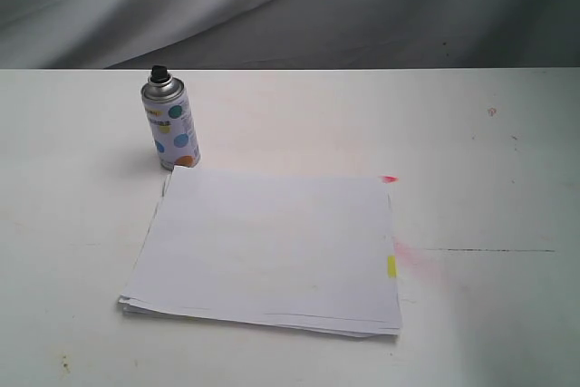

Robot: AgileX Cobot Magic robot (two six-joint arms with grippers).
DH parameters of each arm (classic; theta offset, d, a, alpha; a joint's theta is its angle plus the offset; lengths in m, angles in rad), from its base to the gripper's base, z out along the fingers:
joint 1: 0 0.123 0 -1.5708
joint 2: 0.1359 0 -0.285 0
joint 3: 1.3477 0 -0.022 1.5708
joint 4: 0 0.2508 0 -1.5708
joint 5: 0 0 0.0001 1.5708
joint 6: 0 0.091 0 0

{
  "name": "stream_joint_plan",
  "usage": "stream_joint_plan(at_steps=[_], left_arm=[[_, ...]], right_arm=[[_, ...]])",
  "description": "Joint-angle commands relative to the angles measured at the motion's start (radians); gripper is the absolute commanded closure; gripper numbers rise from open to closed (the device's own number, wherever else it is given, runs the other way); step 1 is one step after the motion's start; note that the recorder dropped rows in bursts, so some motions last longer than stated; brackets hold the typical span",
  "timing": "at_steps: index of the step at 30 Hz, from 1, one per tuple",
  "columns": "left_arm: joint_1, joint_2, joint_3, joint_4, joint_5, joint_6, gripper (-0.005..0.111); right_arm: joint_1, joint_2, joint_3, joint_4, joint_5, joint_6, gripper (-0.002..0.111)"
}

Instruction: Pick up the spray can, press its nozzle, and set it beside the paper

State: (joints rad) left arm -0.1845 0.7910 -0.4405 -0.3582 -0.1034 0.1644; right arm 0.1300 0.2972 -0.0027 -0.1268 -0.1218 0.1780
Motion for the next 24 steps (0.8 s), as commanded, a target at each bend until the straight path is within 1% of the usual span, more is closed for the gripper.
stream_joint_plan(at_steps=[1, 4, 7, 10, 11, 12, 13, 15, 17, 18, 19, 22, 24], left_arm=[[-0.006, 0.093, -0.007, 0.005, 0.055, -0.008, 0.107], [-0.008, 0.171, -0.007, 0.001, 0.049, -0.008, 0.107], [-0.044, 0.226, -0.007, 0.001, -0.004, -0.008, 0.107], [-0.134, 0.265, -0.007, 0.001, -0.047, -0.008, 0.107], [-0.179, 0.28, -0.007, 0.001, -0.067, -0.008, 0.107], [-0.207, 0.298, -0.007, -0.005, -0.085, -0.008, 0.107], [-0.238, 0.316, -0.007, -0.025, -0.111, -0.008, 0.107], [-0.275, 0.37, -0.007, -0.127, -0.184, -0.008, 0.107], [-0.285, 0.433, -0.007, -0.236, -0.254, -0.008, 0.107], [-0.285, 0.459, -0.007, -0.247, -0.272, -0.008, 0.107], [-0.285, 0.494, -0.007, -0.245, -0.29, -0.008, 0.107], [-0.285, 0.605, -0.007, -0.176, -0.359, -0.008, 0.107], [-0.285, 0.676, -0.007, -0.138, -0.451, -0.008, 0.107]], right_arm=[[-0.001, -0.002, 0.003, 0.008, 0.003, -0.007, 0.108], [-0.001, -0.002, 0.003, 0.008, 0.003, -0.007, 0.108], [-0.001, -0.002, 0.003, 0.008, 0.003, -0.007, 0.108], [-0.001, -0.002, 0.003, 0.008, 0.003, -0.007, 0.108], [-0.001, -0.002, 0.003, 0.008, 0.003, -0.007, 0.108], [-0.001, -0.002, 0.003, 0.008, 0.003, -0.007, 0.108], [-0.001, -0.002, 0.003, 0.008, 0.003, -0.007, 0.108], [-0.001, -0.002, 0.003, 0.008, 0.003, -0.007, 0.108], [-0.001, -0.002, 0.003, 0.008, 0.003, -0.007, 0.108], [-0.001, -0.002, 0.003, 0.008, 0.003, -0.007, 0.108], [-0.001, -0.002, 0.003, 0.008, 0.003, -0.007, 0.108], [-0.001, -0.002, 0.003, 0.008, 0.003, -0.007, 0.108], [-0.001, -0.002, 0.003, 0.008, 0.003, -0.007, 0.108]])
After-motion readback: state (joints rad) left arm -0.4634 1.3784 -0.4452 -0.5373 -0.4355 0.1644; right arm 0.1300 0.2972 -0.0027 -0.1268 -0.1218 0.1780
